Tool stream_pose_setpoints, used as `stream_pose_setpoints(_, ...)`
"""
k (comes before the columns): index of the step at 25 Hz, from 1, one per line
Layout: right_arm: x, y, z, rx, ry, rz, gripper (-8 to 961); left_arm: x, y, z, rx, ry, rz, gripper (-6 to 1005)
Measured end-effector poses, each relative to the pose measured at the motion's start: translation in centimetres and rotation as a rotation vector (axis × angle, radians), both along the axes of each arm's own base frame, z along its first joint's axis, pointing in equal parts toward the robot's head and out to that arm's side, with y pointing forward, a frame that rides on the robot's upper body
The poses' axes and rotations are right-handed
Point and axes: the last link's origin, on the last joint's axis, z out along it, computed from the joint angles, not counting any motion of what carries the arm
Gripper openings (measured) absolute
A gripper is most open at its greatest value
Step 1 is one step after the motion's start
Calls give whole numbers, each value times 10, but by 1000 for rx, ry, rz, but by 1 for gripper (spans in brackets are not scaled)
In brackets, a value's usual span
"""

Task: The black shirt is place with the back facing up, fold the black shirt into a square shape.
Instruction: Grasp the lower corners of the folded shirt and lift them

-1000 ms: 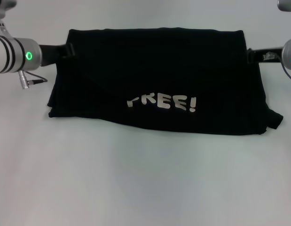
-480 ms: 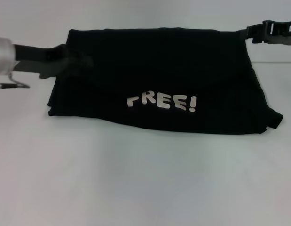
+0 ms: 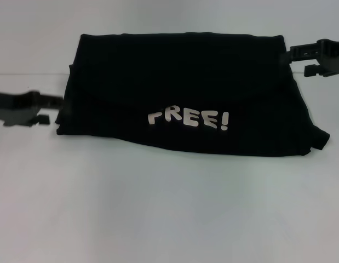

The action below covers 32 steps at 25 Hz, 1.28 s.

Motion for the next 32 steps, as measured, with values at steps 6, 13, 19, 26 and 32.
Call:
stream_pose_setpoints(6,6,-4,13,2,27,-21,925,-7,7,-13,2,170,-103,750)
stream_pose_setpoints(13,9,-5,15,6,30,-28,922,-11,18,-35,58,275,-182,750)
stream_pose_setpoints(19,9,-5,16,7,31,-32,923,-14,24,-56,51,274,-139,749)
stream_pose_setpoints(26,13,-6,15,8,30,-40,924,-17,28,-57,92,283,-104,748)
stream_pose_setpoints(32,15,-7,14,9,28,-42,924,-19,25,-63,78,256,-67,746)
